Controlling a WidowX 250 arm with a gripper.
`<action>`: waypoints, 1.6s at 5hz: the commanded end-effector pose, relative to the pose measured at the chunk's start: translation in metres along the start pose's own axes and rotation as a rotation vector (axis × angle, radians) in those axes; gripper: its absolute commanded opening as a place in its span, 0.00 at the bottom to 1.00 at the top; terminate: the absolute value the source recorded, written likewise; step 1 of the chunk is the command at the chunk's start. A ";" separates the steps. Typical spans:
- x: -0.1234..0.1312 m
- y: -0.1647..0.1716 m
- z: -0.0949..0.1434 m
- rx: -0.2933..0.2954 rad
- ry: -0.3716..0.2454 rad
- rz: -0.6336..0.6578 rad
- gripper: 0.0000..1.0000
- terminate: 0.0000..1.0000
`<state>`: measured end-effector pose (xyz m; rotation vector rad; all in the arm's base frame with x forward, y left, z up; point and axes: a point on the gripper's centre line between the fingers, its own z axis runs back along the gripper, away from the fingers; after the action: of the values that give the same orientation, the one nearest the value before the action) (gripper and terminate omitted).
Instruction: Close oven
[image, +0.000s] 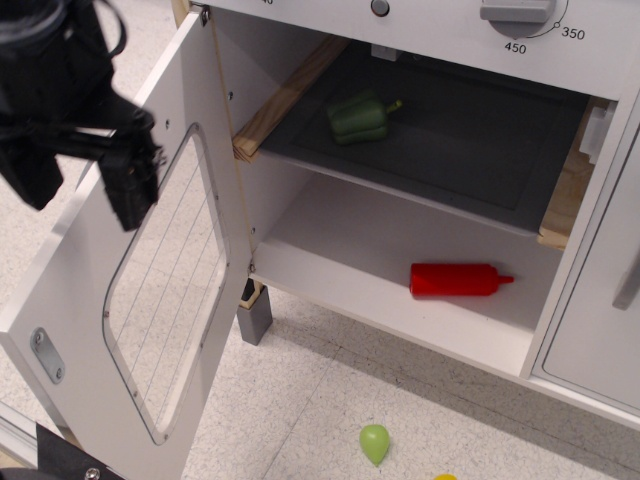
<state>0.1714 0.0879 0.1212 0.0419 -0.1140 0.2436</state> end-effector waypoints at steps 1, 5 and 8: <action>0.009 0.017 -0.015 0.012 -0.028 0.067 1.00 0.00; 0.032 -0.072 -0.035 -0.023 -0.062 0.223 1.00 0.00; 0.105 -0.152 -0.019 -0.147 -0.095 0.346 1.00 0.00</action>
<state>0.3024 -0.0326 0.0959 -0.0987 -0.1833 0.5901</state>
